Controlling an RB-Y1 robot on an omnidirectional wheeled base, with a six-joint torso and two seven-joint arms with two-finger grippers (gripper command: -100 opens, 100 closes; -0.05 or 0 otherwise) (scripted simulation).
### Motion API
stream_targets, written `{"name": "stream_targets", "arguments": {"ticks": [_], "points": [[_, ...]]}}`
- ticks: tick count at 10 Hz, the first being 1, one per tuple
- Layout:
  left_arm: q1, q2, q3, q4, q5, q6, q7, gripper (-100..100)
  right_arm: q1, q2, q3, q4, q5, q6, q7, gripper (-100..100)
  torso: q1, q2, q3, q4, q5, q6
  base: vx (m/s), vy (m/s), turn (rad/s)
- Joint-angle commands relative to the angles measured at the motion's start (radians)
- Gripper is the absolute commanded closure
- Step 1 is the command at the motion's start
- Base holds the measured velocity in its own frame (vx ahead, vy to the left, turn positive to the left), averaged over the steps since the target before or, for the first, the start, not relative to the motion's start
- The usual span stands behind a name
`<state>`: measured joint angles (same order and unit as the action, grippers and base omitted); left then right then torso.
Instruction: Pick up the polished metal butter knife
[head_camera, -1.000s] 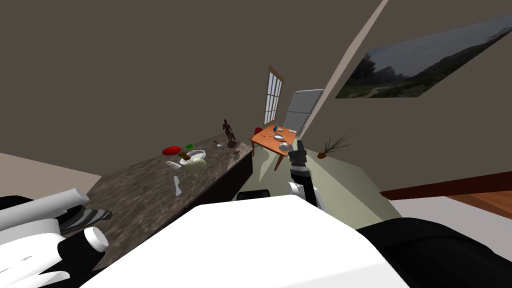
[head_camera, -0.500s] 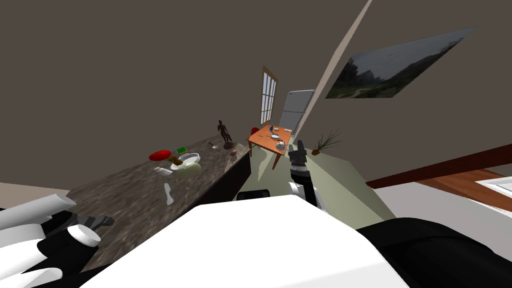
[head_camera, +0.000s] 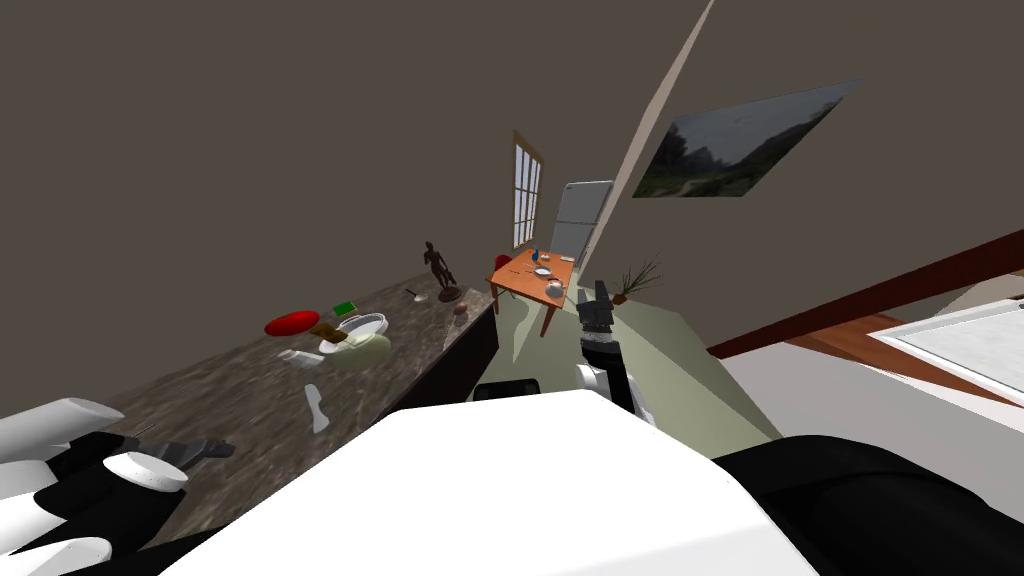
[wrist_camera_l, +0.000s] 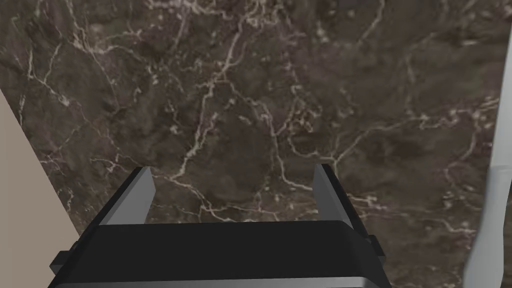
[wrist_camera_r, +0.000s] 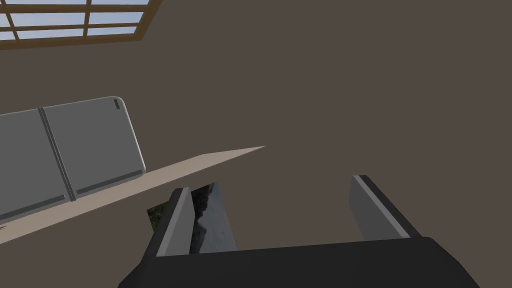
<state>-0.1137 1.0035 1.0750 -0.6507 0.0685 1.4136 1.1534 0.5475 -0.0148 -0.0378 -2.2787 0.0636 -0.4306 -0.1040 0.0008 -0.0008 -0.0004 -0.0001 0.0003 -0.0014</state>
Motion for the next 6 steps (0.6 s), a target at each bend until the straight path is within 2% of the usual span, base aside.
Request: {"name": "stream_targets", "arguments": {"ticks": [1,2,3,4,5,6], "points": [[-0.009,0.012,0.009,0.04,0.001,0.02,0.016,-100,0.0,0.0,0.0,0.0,0.0,0.0,0.0,0,0.0,0.0,0.0,0.0,0.0,0.0,0.011,0.015,-0.12],[-0.017,0.029,0.032,0.069,0.005,0.063,0.042,-100,0.0,0.0,0.0,0.0,0.0,0.0,0.0,0,0.0,0.0,0.0,0.0,0.0,-0.001,0.014,0.017,-0.23],[-0.017,0.029,0.032,0.082,0.005,0.063,0.042,-100,0.0,0.0,0.0,0.0,0.0,0.0,0.0,0,0.001,0.0,0.0,0.0,0.0,0.0,0.011,0.02,-0.099],[-0.025,0.043,0.052,0.12,0.009,0.093,0.066,-100,0.0,0.0,0.0,0.0,0.0,0.0,0.0,0,0.001,0.0,0.0,0.0,0.0,-0.001,0.015,0.016,-0.177],[-0.025,0.043,0.052,0.12,0.009,0.101,0.066,-100,0.0,0.0,0.0,0.0,0.0,0.0,0.0,0,0.001,-0.001,0.0,0.0,0.0,0.0,0.014,0.018,-0.09],[-0.031,0.054,0.069,0.155,0.013,0.128,0.087,-100,0.0,0.0,0.0,0.0,0.0,0.0,0.0,0,0.001,0.0,0.0,0.0,0.0,-0.002,0.015,0.017,-0.146]]}}
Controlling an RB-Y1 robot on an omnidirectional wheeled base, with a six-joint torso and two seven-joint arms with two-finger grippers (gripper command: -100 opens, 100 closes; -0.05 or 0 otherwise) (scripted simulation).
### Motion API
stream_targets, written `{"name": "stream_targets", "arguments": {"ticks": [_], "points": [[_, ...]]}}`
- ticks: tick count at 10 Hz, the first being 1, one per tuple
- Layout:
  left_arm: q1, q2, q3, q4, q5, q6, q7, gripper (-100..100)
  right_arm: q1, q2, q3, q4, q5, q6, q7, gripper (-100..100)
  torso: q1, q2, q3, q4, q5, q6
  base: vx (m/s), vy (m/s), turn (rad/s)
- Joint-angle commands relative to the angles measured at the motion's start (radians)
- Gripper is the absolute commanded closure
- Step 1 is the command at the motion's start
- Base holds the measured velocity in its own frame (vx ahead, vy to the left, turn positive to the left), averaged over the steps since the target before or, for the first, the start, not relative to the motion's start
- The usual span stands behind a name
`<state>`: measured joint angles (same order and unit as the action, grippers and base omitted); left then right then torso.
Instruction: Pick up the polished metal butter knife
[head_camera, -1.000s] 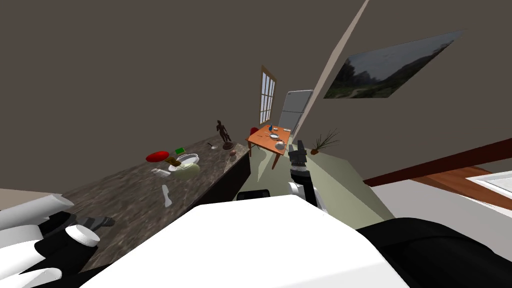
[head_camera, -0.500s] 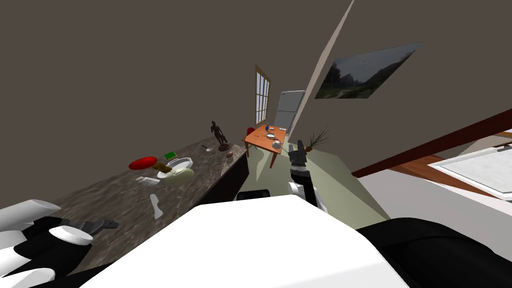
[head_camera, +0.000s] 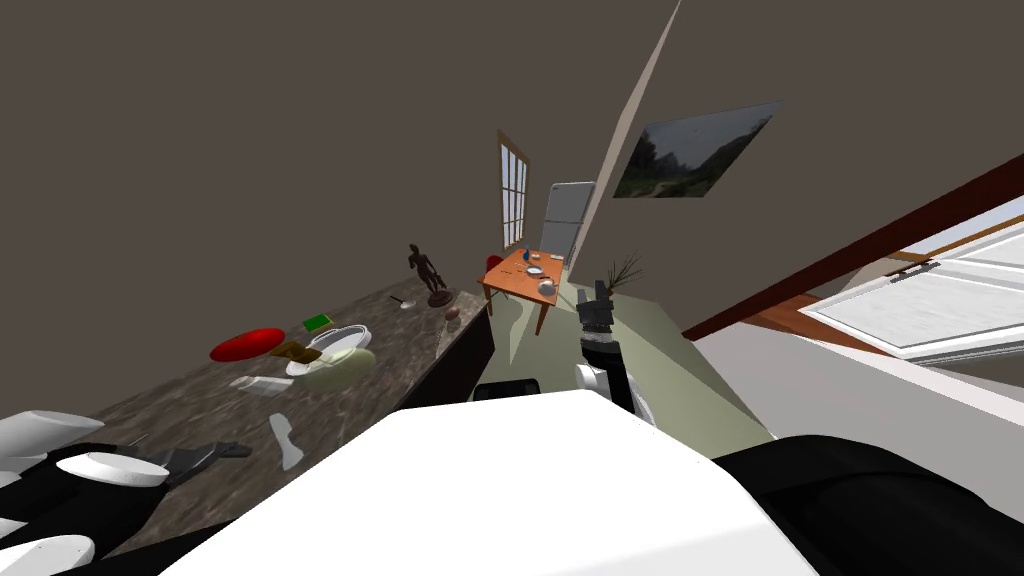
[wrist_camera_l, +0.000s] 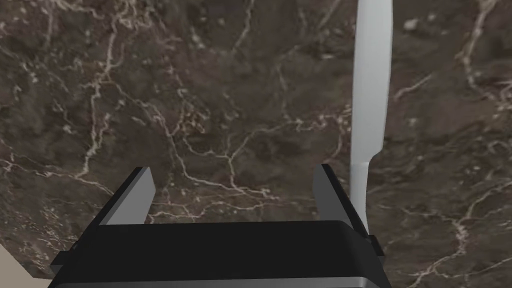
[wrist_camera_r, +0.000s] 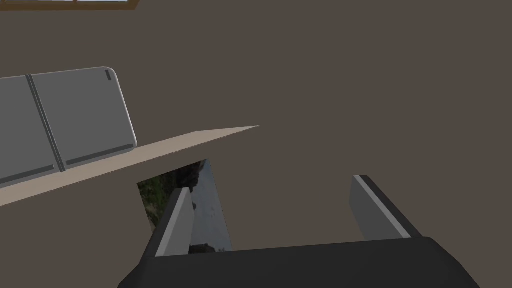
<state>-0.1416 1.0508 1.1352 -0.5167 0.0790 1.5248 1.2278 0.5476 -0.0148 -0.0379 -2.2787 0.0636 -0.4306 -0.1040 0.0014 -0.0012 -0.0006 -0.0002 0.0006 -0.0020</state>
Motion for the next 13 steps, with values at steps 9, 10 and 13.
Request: {"name": "stream_targets", "arguments": {"ticks": [9,10,13], "points": [[-0.014,0.03,0.05,0.113,0.011,0.104,0.062,0,0.0,0.0,0.0,0.0,0.0,0.0,0.0,0,-0.001,0.001,0.001,0.0,0.0,-0.001,0.008,0.012,-0.087],[0.003,0.044,0.0,0.148,0.061,0.062,0.012,-100,0.0,0.0,0.0,0.0,0.0,0.0,0.0,0,-0.001,0.001,0.001,0.0,0.0,-0.001,0.23,0.054,0.374],[0.003,0.044,-0.013,0.148,0.085,0.062,-0.049,-100,0.0,0.0,0.0,0.0,0.0,0.0,0.0,0,-0.004,-0.004,-0.003,-0.001,-0.001,-0.001,0.086,-0.019,0.199]]}}
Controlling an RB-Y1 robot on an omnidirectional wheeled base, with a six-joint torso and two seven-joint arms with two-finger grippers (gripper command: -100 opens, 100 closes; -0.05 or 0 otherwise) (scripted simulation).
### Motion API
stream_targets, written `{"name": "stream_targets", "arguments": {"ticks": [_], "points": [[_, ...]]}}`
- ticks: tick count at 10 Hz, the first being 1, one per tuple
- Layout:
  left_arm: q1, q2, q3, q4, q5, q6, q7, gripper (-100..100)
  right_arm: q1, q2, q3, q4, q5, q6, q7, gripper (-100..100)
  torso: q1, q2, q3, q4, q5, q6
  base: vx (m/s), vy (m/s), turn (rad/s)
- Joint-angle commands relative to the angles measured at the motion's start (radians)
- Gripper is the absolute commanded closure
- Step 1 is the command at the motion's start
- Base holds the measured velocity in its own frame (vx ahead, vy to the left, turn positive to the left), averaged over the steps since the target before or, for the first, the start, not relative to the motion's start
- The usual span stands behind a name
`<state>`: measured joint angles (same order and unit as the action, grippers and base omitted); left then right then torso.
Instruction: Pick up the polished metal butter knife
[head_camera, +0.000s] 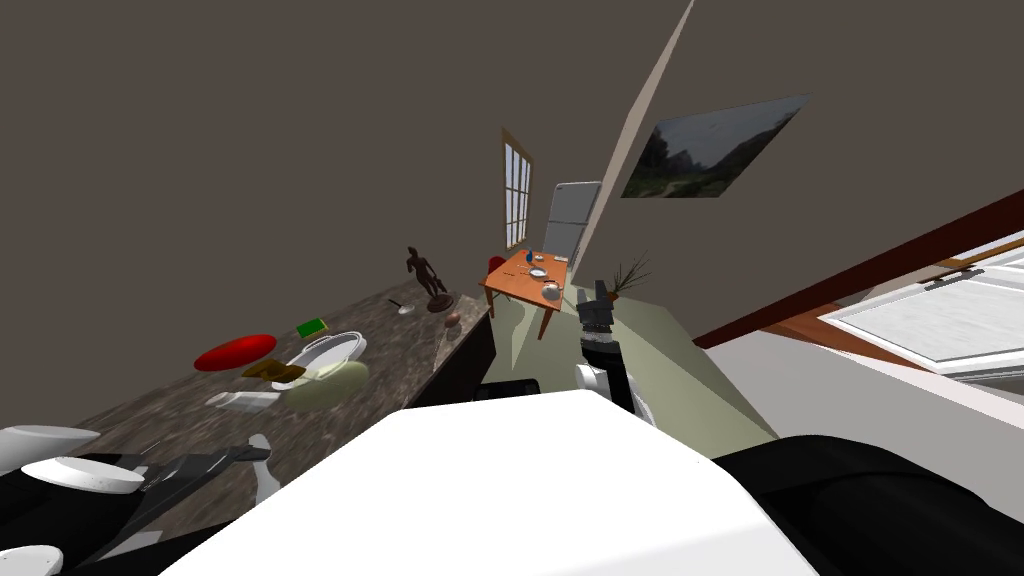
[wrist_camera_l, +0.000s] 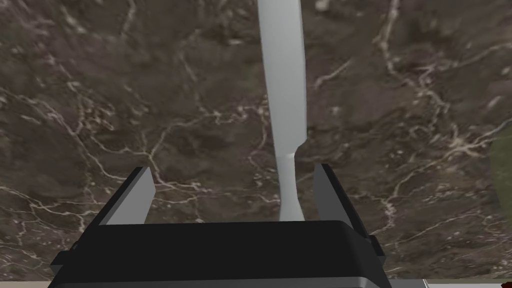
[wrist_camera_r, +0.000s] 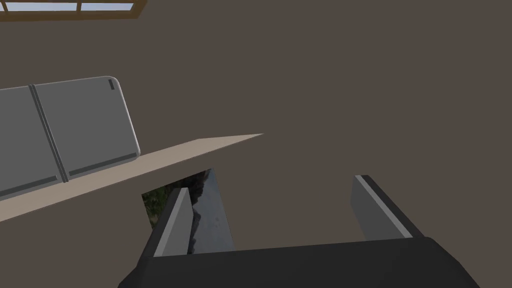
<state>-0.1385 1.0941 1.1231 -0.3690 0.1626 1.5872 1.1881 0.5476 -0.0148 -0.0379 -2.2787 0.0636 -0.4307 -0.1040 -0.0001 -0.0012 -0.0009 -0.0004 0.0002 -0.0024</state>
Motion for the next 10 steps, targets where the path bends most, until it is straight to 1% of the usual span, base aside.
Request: {"name": "stream_targets", "arguments": {"ticks": [1,6,7,9,10], "points": [[0.0,0.0,-0.001,0.001,0.001,0.0,-0.009,-100,0.0,0.0,0.0,0.0,0.0,0.0,0.0,0,0.0,0.0,0.0,0.0,0.0,0.0,-0.011,0.012,-0.039],[0.0,0.0,-0.001,0.001,0.001,0.0,-0.009,-100,0.0,0.0,0.0,0.0,0.0,0.0,0.0,0,0.001,0.002,0.001,0.001,0.0,0.0,0.001,-0.001,0.002],[0.001,-0.02,-0.007,0.006,0.004,-0.028,-0.012,-100,0.0,0.0,0.0,0.0,0.0,0.0,0.0,0,0.0,0.001,0.001,0.0,0.0,-0.001,0.015,-0.016,0.05],[0.001,-0.02,-0.007,0.006,0.004,-0.028,-0.012,-100,0.0,0.0,0.0,0.0,0.0,0.0,0.0,0,0.0,0.001,0.001,0.0,0.0,0.0,0.004,-0.004,0.013],[0.003,-0.037,-0.013,0.011,0.006,-0.05,-0.015,-100,0.0,0.0,0.0,0.0,0.0,0.0,0.0,0,0.001,0.002,0.001,0.001,0.0,0.0,0.005,-0.005,0.016]]}}
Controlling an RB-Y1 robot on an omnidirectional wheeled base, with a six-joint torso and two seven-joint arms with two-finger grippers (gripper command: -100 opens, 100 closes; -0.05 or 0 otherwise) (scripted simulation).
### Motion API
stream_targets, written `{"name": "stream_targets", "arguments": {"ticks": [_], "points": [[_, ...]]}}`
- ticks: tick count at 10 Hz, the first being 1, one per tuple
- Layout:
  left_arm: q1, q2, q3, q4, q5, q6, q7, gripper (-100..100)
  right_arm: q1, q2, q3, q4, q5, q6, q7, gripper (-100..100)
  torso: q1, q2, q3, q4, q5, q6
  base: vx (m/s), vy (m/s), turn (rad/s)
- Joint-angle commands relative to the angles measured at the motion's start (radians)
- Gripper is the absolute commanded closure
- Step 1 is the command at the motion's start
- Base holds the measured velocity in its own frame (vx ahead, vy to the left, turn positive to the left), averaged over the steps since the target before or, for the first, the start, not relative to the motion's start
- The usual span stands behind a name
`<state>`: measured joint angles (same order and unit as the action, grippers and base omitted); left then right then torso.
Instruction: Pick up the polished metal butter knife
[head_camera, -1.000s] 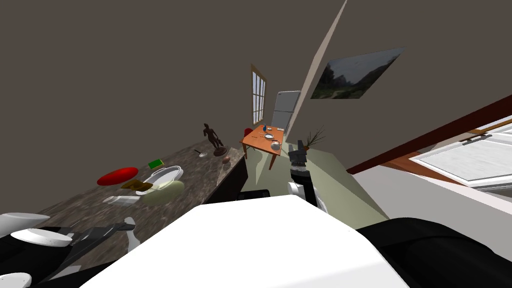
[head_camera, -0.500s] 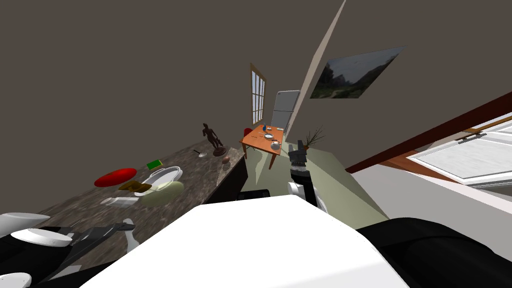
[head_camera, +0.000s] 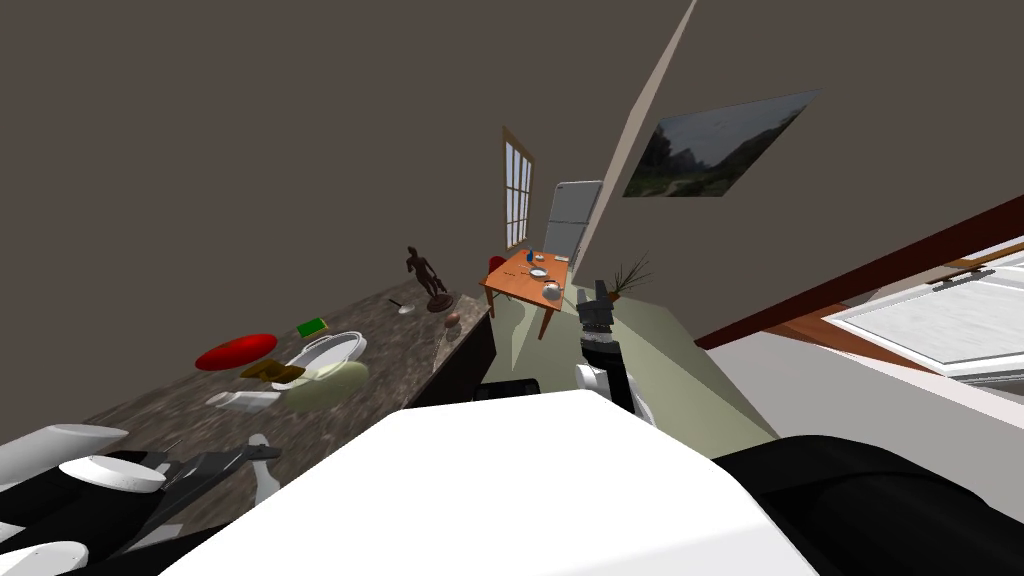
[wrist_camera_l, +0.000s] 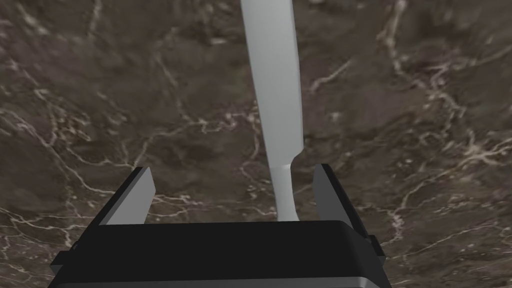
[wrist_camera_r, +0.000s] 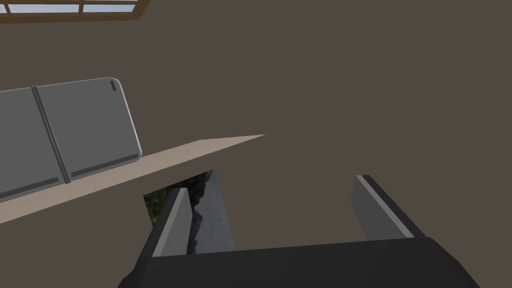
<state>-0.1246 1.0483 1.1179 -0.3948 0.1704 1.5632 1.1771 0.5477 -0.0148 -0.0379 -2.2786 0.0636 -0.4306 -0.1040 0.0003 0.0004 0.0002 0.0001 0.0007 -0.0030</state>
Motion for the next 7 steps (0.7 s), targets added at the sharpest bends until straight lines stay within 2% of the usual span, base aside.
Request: {"name": "stream_targets", "arguments": {"ticks": [1,3,4,7], "points": [[-0.011,0.009,-0.007,0.037,-0.002,-0.026,-0.004,-100,0.0,0.0,0.0,0.0,0.0,0.0,0.0,0,0.0,0.0,0.0,0.0,0.0,0.0,0.007,-0.008,0.024],[-0.007,0.003,-0.005,0.022,-0.001,-0.017,-0.002,-100,0.0,0.0,0.0,0.0,0.0,0.0,0.0,0,0.0,0.0,0.0,0.0,0.0,0.0,0.0,0.0,0.0],[-0.007,0.004,-0.006,0.024,-0.001,-0.02,-0.003,100,0.0,0.0,0.0,0.0,0.0,0.0,0.0,0,0.001,0.0,0.0,0.0,0.0,0.0,0.002,-0.002,-0.013],[-0.007,0.004,-0.005,0.024,-0.001,-0.02,-0.001,100,0.0,0.0,0.0,0.0,0.0,0.0,0.0,0,0.002,0.001,0.0,0.0,0.001,0.001,-0.001,0.001,0.009]]}}
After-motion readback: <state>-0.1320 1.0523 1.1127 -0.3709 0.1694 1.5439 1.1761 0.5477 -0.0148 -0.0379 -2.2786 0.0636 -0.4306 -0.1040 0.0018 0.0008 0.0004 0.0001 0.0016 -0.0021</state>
